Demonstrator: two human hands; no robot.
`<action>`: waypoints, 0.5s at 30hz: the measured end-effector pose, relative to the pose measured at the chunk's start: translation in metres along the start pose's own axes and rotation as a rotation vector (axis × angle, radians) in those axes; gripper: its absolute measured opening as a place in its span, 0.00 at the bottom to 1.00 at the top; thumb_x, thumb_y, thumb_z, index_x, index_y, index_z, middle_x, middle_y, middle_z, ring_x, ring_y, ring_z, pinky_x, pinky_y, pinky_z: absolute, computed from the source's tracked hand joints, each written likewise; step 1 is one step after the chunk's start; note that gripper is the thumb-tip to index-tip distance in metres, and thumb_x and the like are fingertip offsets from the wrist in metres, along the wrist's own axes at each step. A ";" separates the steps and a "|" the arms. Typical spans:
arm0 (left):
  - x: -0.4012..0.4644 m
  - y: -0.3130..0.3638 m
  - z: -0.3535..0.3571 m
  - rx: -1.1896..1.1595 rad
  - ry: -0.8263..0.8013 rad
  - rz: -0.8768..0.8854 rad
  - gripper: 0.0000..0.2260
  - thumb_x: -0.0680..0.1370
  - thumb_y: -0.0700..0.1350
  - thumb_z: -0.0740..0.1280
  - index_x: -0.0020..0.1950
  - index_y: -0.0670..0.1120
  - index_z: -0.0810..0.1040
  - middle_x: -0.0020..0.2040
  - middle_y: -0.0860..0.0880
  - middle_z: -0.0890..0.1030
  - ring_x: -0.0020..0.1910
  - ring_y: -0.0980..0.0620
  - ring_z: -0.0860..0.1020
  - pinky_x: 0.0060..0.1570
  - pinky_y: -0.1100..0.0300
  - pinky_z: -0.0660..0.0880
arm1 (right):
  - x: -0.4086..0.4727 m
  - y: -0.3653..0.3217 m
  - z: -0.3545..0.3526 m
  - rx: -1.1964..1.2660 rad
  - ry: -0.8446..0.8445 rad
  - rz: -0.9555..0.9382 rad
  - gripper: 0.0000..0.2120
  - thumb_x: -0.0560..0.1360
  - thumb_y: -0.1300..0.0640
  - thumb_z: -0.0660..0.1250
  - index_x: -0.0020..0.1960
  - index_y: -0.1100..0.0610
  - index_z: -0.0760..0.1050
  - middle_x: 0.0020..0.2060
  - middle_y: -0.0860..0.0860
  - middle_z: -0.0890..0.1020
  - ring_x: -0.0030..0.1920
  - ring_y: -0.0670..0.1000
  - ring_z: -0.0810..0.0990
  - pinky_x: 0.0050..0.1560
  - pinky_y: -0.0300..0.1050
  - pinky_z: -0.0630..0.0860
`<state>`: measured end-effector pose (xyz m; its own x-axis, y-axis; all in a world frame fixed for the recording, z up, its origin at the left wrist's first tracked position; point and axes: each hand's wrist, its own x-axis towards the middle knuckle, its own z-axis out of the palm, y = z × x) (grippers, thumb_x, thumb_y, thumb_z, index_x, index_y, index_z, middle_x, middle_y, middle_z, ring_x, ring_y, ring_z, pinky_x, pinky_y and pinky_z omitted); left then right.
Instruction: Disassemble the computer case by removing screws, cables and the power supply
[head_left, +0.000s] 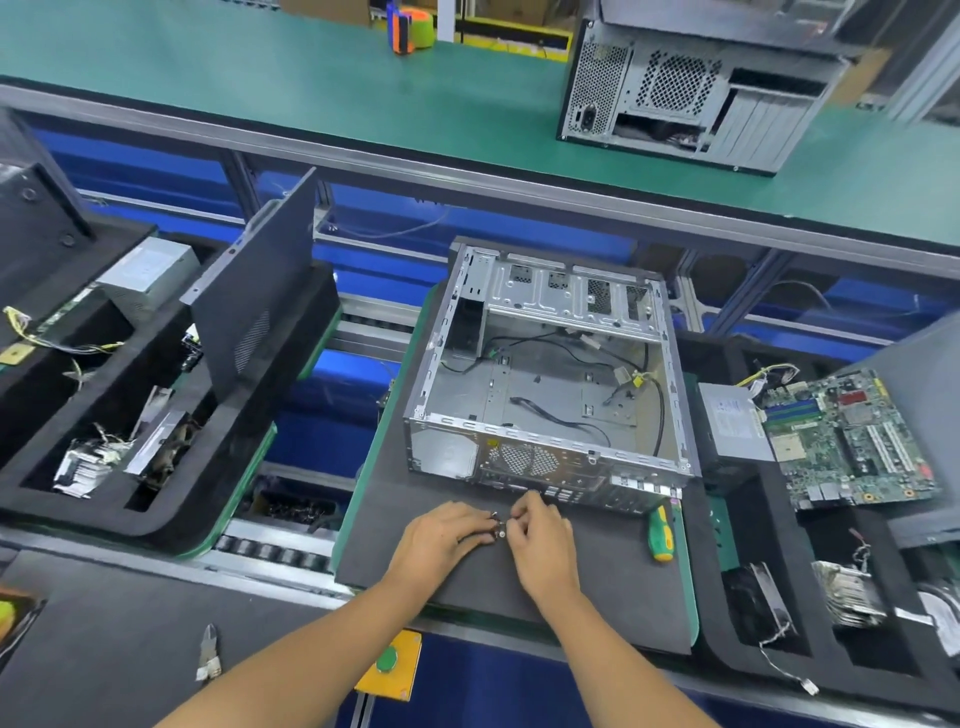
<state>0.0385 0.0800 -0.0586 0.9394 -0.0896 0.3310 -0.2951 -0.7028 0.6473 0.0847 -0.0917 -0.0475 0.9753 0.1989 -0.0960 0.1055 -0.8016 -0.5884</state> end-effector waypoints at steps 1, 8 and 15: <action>-0.002 0.000 0.000 0.005 -0.001 0.004 0.09 0.73 0.43 0.79 0.52 0.48 0.88 0.51 0.54 0.87 0.48 0.55 0.84 0.50 0.59 0.82 | 0.001 -0.001 -0.001 -0.041 -0.018 -0.009 0.04 0.78 0.55 0.64 0.47 0.47 0.70 0.38 0.42 0.76 0.46 0.47 0.72 0.52 0.46 0.67; 0.007 0.007 0.001 0.040 0.006 -0.034 0.07 0.75 0.43 0.78 0.52 0.49 0.88 0.49 0.55 0.86 0.48 0.54 0.83 0.46 0.56 0.82 | -0.003 -0.002 -0.006 0.011 -0.070 -0.010 0.06 0.78 0.54 0.63 0.52 0.44 0.68 0.42 0.42 0.76 0.47 0.47 0.73 0.51 0.46 0.70; -0.008 0.019 0.003 -0.102 0.117 -0.251 0.11 0.75 0.47 0.78 0.56 0.50 0.86 0.52 0.60 0.84 0.52 0.63 0.81 0.54 0.60 0.80 | -0.031 0.029 -0.031 0.134 -0.084 -0.025 0.10 0.77 0.59 0.64 0.53 0.45 0.69 0.43 0.43 0.75 0.46 0.43 0.74 0.44 0.37 0.70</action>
<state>0.0262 0.0657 -0.0507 0.9606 0.1638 0.2246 -0.0777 -0.6175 0.7827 0.0631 -0.1388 -0.0367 0.9523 0.2691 -0.1438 0.0973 -0.7145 -0.6928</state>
